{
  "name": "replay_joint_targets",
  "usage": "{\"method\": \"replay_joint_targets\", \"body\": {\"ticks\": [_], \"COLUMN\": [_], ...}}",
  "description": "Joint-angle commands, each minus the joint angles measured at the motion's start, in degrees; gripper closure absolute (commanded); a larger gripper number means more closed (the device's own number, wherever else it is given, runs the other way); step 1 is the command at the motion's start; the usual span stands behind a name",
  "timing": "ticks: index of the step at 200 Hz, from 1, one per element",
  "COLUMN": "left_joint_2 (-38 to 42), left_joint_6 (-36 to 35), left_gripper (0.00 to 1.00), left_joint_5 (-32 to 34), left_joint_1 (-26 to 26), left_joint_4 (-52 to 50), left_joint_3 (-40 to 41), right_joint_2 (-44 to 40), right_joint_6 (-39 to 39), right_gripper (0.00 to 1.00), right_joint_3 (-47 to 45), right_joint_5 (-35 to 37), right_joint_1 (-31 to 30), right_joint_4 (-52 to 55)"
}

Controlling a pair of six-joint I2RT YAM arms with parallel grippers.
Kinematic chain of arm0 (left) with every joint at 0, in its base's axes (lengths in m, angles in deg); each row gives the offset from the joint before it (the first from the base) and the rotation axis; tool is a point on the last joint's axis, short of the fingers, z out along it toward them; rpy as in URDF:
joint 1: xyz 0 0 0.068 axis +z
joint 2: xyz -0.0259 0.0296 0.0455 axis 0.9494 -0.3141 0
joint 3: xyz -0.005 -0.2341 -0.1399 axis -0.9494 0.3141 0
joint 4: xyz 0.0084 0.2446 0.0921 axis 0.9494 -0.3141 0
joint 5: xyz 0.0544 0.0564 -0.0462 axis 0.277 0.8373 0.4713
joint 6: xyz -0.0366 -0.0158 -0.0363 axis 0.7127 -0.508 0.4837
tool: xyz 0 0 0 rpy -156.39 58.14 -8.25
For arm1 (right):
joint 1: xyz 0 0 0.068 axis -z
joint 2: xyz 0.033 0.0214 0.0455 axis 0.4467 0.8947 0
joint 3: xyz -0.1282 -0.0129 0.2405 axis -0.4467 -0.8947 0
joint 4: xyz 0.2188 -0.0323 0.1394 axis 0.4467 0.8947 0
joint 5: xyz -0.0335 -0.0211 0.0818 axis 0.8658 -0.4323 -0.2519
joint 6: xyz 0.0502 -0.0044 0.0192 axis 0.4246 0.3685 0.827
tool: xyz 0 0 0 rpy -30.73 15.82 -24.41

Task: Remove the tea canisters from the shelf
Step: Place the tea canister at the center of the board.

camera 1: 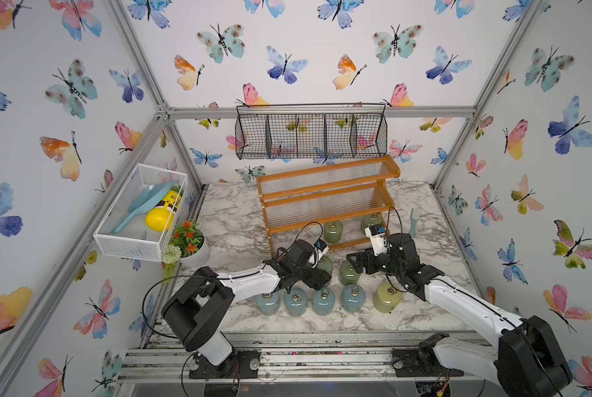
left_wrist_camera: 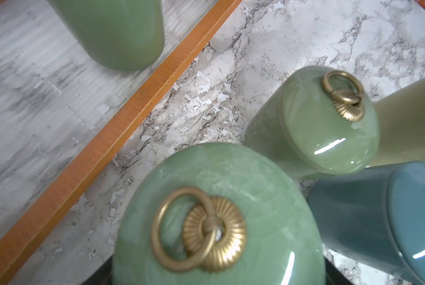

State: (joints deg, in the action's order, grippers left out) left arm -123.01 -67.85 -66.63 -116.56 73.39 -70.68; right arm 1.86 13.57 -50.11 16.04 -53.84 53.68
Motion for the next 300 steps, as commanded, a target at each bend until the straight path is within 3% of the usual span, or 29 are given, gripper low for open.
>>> {"method": "replay_joint_targets", "body": {"ticks": [1, 103, 300], "left_joint_2": [0.0, -0.2, 7.4], "left_joint_6": [-1.3, -2.3, -4.2], "left_gripper": [0.29, 0.19, 0.05], "left_joint_5": [0.1, 1.3, 2.2], "left_joint_1": [-0.3, -0.7, -0.7], "left_joint_4": [3.9, 4.2, 5.2], "left_joint_3": [-1.9, -0.7, 0.2], "right_joint_2": [-1.2, -0.7, 0.0], "right_joint_6": [0.2, 0.1, -1.9], "right_gripper": [0.09, 0.08, 0.01], "right_joint_3": [-0.7, -0.4, 2.9], "right_joint_5": [0.8, 1.2, 3.7], "right_joint_1": [0.2, 0.2, 1.4], "right_joint_4": [0.8, 0.9, 2.5]}}
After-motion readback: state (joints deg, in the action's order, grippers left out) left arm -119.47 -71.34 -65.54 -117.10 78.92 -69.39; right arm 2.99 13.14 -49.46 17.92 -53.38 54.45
